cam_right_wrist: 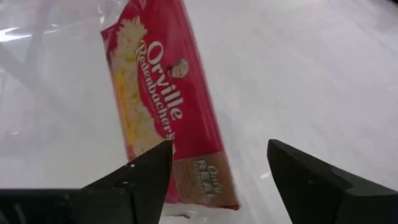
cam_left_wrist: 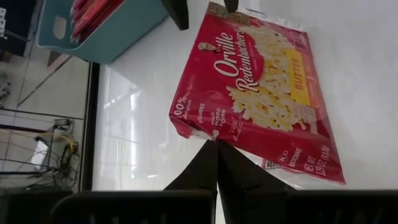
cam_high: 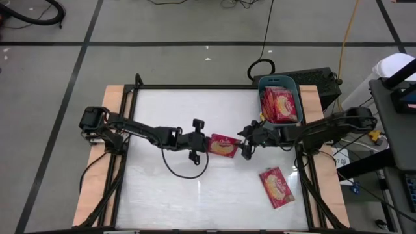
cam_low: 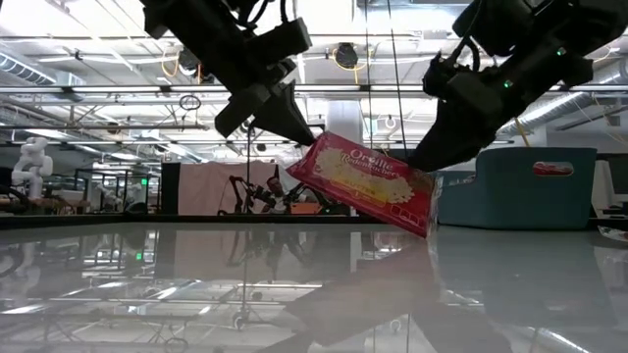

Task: Sort popcorn bags into baskets
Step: Put the red popcorn bag into the blue bin

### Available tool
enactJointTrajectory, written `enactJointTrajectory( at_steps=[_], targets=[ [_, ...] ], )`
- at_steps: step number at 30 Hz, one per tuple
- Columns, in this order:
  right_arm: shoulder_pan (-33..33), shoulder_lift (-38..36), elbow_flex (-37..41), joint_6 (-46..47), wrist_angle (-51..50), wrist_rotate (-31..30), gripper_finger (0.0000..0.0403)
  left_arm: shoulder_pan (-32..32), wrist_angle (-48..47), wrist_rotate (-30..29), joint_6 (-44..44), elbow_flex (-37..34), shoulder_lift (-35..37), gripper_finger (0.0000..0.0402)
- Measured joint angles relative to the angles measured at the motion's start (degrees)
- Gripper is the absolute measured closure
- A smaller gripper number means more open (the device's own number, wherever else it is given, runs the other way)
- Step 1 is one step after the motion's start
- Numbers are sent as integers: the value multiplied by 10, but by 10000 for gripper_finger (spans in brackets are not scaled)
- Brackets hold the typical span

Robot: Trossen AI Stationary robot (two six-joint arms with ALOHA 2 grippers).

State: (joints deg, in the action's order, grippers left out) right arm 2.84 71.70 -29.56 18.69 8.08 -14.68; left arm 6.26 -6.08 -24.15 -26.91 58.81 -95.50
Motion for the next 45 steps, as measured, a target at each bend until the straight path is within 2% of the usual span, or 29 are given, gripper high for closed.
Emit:
enactJointTrajectory(
  at_steps=[4, 7, 10, 14, 17, 22, 27, 32, 37, 39, 45],
  targets=[
    [-4, 23, 1, 5, 2, 28, 164, 1, 0, -4, 0, 0, 0, 400],
    [-3, 37, 3, 9, 16, 60, 195, 1, -1, -16, 0, 0, 0, 401],
    [2, 43, 4, 16, 30, 74, 245, 1, -1, -19, 3, 0, 0, 401],
    [10, 43, 4, 16, 70, 75, 333, 0, -2, -21, 16, 0, 0, 401],
    [15, 43, 4, 14, 89, 76, 388, 0, -6, -23, 55, 0, 0, 395],
    [22, 32, 4, 41, 101, 71, 381, 0, -50, -64, 157, 0, 1, 365],
    [41, -2, 2, 51, 79, 26, 395, -9, -126, -83, 279, 0, 11, 302],
    [58, -43, -51, 82, -88, -61, 394, -22, -223, -87, 377, 0, 24, 254],
    [73, -52, -163, 105, -313, -145, 394, -29, -242, -91, 450, -14, 23, 246],
    [79, -53, -206, 128, -395, -180, 394, -29, -222, -94, 473, -21, 24, 246],
    [78, -56, -292, 176, -536, -279, 394, -10, -101, -91, 513, -74, 23, 245]
  ],
)
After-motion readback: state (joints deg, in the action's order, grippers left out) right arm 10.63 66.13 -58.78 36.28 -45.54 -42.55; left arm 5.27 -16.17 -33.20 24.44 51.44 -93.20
